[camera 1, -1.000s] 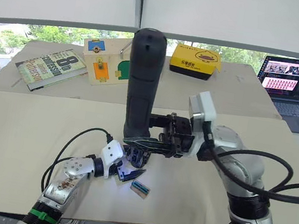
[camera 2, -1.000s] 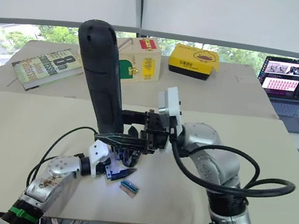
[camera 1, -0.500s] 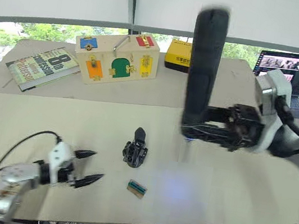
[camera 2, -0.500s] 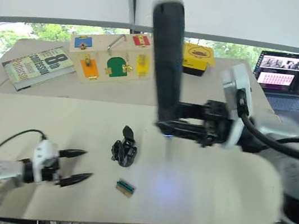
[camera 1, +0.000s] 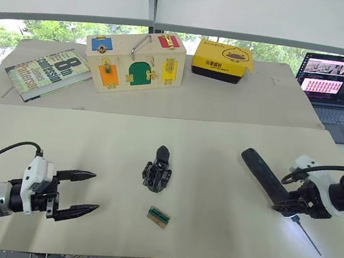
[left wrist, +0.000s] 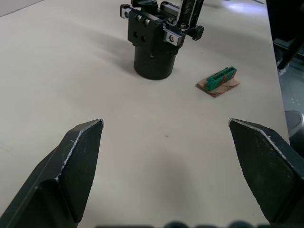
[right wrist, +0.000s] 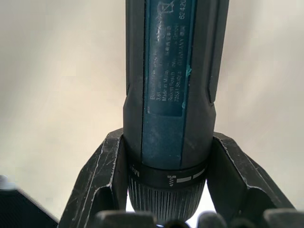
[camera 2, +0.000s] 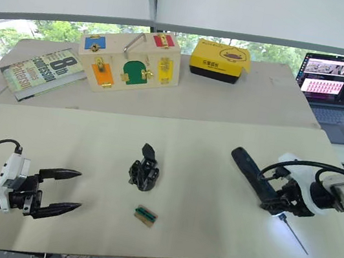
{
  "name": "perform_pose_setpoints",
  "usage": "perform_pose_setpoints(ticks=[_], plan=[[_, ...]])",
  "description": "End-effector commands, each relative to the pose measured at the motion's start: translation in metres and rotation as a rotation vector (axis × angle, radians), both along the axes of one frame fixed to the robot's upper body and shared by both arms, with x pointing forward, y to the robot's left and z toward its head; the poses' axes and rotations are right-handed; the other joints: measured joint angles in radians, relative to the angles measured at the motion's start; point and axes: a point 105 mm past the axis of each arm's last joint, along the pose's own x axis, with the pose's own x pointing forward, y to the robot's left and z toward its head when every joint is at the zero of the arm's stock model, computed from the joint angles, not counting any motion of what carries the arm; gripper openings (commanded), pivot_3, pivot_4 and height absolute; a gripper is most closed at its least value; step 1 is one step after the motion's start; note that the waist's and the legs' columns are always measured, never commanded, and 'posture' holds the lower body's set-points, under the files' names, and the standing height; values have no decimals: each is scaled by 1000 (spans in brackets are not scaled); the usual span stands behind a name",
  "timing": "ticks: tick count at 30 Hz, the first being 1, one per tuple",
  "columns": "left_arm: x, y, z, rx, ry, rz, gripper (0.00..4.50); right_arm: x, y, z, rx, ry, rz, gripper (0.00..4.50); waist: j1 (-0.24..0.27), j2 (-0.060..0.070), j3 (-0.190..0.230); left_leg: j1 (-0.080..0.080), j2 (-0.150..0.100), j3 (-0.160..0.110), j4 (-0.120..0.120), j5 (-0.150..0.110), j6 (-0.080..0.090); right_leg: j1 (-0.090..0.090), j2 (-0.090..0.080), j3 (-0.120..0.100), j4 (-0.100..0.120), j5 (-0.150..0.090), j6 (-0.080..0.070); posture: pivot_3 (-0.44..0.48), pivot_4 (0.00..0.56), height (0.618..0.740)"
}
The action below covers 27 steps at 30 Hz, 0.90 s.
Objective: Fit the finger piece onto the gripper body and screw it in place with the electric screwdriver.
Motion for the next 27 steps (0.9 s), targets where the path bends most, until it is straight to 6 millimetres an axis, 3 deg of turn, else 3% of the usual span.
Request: perform_pose_setpoints(ticks=[1,6,8,13,16,18,22,24,27], plan=[[-1,4,8,24,-54,21,4466,13,-9,11,-39,-52,23,1902,1,1,0,0,0,0,0,0,0,0,0,0,0,0,0,0,150,740],[-4,12,4,83,-72,67,4466,20,-13,8,-41,-45,32,1902,2,0,1,0,0,0,1,0,0,0,0,0,0,0,0,0,150,740],[-3,14,4,86,-73,84,4500,23,-14,9,-47,-53,41,2932,3,0,1,0,0,0,2,0,0,0,0,0,0,0,0,0,150,740],[7,18,8,104,-102,137,4500,28,-16,28,-35,-117,68,4443,8,0,1,0,0,0,4,-1,-2,1,0,0,0,2,0,0,150,740],[9,20,8,120,-94,159,4500,26,-20,44,-49,-160,95,4443,9,0,1,0,0,0,4,-1,-2,1,1,0,1,2,0,0,150,740],[8,27,7,140,-87,189,4500,25,-16,66,-22,-241,151,4443,9,1,1,-1,0,-1,4,-1,-2,1,1,0,1,2,0,0,150,740],[5,43,2,185,-73,243,4500,5,30,103,255,-487,542,4443,7,1,1,-1,1,-1,4,-1,-2,0,2,0,0,2,0,0,150,740],[2,49,-1,215,-84,262,4500,-5,45,104,336,-616,680,4443,7,-3,0,0,2,-1,4,-1,-2,1,3,0,0,2,0,0,150,740],[1,57,-5,242,-94,320,4500,-13,64,99,442,-711,748,4443,8,-3,1,4,3,-1,5,-2,-3,7,4,0,0,2,0,0,150,740]])
